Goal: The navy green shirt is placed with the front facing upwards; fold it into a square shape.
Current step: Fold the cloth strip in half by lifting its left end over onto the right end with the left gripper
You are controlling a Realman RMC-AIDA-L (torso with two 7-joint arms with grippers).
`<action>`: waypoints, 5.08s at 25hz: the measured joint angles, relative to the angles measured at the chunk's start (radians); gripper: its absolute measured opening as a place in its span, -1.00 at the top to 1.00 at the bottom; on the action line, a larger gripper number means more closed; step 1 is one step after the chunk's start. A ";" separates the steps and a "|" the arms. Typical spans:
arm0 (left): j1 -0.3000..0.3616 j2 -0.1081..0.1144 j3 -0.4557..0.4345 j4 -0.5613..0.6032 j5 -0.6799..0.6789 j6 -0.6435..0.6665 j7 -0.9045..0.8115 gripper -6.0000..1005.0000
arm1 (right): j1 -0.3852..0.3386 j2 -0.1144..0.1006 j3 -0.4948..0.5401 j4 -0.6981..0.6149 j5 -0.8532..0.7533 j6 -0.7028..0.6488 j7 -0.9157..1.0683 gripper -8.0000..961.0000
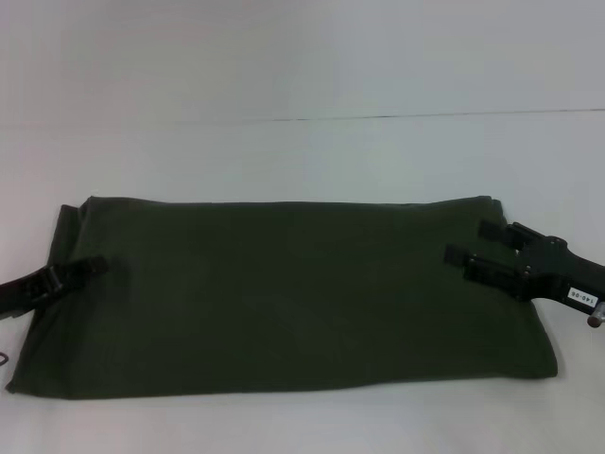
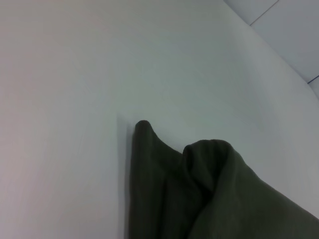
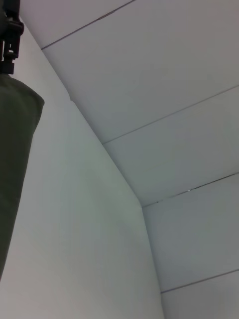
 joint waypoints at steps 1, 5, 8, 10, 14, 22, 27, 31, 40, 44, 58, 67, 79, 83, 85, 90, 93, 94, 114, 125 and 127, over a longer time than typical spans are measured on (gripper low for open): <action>0.000 -0.001 -0.002 0.001 -0.005 0.001 0.004 -0.16 | 0.001 0.000 0.000 0.002 0.000 0.000 0.000 -0.93; 0.010 -0.003 -0.015 0.052 -0.057 0.090 0.026 -0.16 | 0.003 0.000 0.000 0.004 0.000 0.001 0.001 -0.92; 0.033 -0.004 -0.031 0.123 -0.104 0.190 0.023 -0.16 | 0.004 0.000 0.000 0.004 0.000 0.002 0.001 -0.92; 0.046 -0.003 -0.043 0.164 -0.113 0.236 0.001 -0.16 | 0.006 -0.001 0.000 0.004 0.000 0.002 0.002 -0.92; 0.063 0.000 -0.038 0.216 -0.069 0.234 -0.063 -0.16 | 0.009 -0.001 0.000 0.004 0.000 0.007 0.002 -0.92; 0.029 0.011 0.004 0.226 0.042 0.170 -0.141 -0.17 | 0.012 -0.002 0.000 0.004 0.000 0.016 0.002 -0.92; 0.007 0.012 0.082 0.260 0.077 0.168 -0.215 -0.17 | 0.010 -0.002 0.000 0.006 -0.001 0.016 0.002 -0.92; -0.006 0.014 0.109 0.296 0.124 0.180 -0.265 -0.17 | 0.009 -0.002 0.000 0.006 -0.002 0.019 0.002 -0.92; -0.016 0.022 0.127 0.370 0.205 0.215 -0.349 -0.18 | 0.012 0.000 -0.017 0.006 -0.002 0.034 0.001 -0.92; -0.020 0.022 0.131 0.358 0.215 0.201 -0.350 -0.18 | 0.012 0.000 -0.022 0.006 -0.002 0.034 0.001 -0.92; -0.028 0.019 0.181 0.319 0.224 0.129 -0.351 -0.18 | 0.010 0.000 -0.026 0.007 -0.002 0.034 0.001 -0.92; -0.029 0.015 0.185 0.307 0.269 0.107 -0.358 -0.19 | 0.011 0.000 -0.026 0.009 -0.002 0.034 0.002 -0.92; -0.041 0.015 0.202 0.297 0.270 0.106 -0.360 -0.20 | 0.012 0.000 -0.026 0.011 -0.001 0.034 0.002 -0.92; -0.042 0.015 0.208 0.296 0.270 0.096 -0.360 -0.20 | 0.012 0.000 -0.026 0.012 -0.002 0.035 0.002 -0.92; -0.042 0.015 0.208 0.296 0.268 0.096 -0.360 -0.20 | 0.012 0.000 -0.026 0.012 -0.002 0.035 0.002 -0.92; -0.043 0.016 0.207 0.296 0.264 0.104 -0.356 -0.20 | 0.012 0.000 -0.026 0.012 -0.002 0.035 0.002 -0.93; -0.043 0.017 0.204 0.296 0.259 0.109 -0.355 -0.20 | 0.012 0.000 -0.026 0.012 -0.001 0.036 0.002 -0.93; -0.043 0.018 0.202 0.296 0.255 0.114 -0.355 -0.29 | 0.012 0.000 -0.026 0.012 -0.002 0.036 0.002 -0.93; -0.052 0.022 0.201 0.275 0.250 0.126 -0.361 -0.67 | 0.012 0.000 -0.026 0.017 -0.002 0.035 0.002 -0.93; -0.055 0.023 0.201 0.274 0.244 0.139 -0.361 -0.66 | 0.012 0.000 -0.026 0.016 -0.002 0.034 0.002 -0.93; -0.055 0.023 0.201 0.281 0.245 0.136 -0.361 -0.66 | 0.012 0.000 -0.027 0.016 -0.002 0.034 0.002 -0.93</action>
